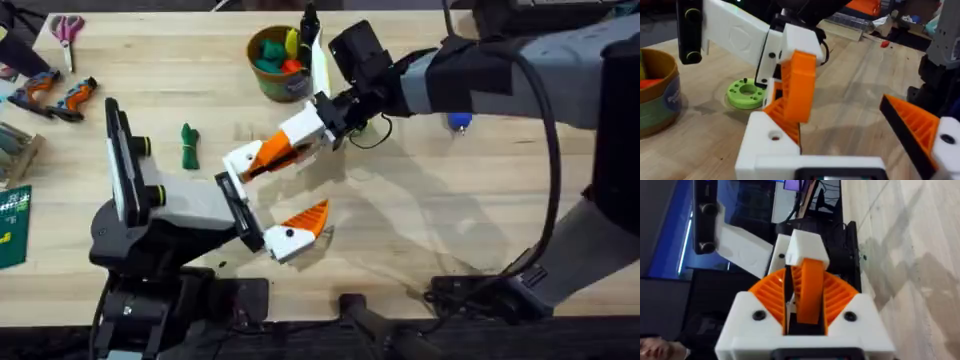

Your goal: Pick up the gripper from the table and insert it into the empty holder that is missing its gripper. Then pick up a screw, insert it into the mounting hole, and use the screwdriver to tighten it. Finally, clean up the table by picking up the vegetable and placing it into the bucket.

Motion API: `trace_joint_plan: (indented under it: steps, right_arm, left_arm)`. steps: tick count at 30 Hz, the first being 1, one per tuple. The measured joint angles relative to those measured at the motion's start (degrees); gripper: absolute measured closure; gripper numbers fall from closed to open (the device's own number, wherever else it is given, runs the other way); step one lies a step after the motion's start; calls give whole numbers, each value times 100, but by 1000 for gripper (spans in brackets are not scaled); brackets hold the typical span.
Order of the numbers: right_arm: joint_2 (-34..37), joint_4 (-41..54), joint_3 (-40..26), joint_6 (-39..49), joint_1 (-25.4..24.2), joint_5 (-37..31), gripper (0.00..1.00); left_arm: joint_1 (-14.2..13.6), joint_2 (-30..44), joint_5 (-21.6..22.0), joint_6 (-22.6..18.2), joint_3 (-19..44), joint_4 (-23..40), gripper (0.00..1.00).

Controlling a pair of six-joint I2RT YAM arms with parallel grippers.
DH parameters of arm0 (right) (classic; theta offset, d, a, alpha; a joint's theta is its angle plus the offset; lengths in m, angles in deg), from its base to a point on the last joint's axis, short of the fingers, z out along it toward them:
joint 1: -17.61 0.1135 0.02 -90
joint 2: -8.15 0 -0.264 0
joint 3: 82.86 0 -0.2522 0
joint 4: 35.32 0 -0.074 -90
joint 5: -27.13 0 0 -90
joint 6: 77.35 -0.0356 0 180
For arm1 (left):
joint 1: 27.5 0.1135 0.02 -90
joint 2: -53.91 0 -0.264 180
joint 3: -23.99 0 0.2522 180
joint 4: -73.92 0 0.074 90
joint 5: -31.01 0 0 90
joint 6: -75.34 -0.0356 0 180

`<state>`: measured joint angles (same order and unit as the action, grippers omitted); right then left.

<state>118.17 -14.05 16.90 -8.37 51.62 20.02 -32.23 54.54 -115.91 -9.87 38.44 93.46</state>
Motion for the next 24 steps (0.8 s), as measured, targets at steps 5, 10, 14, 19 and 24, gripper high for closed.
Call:
trace_joint_plan:
  steps: [5, 10, 14, 19, 24]
  right_arm:
    - [0, -17, 0, 4, -42, 37, 539]
    - [0, -22, 0, 9, -208, 110, 470]
    - [0, -20, 0, 55, -298, 116, 466]
    - [0, 2, 0, 288, -432, 71, 462]
    - [0, 44, 0, 400, -599, -391, 446]
  left_arm:
    - [-38, -1, -155, -2, 0, 13, 15]
    - [-50, -1, -237, -2, 0, 24, 15]
    - [-50, -1, -246, -2, 0, 26, 15]
    - [-50, 1, -246, -2, 0, 26, 14]
    - [-50, -1, -246, -2, 0, 26, 14]
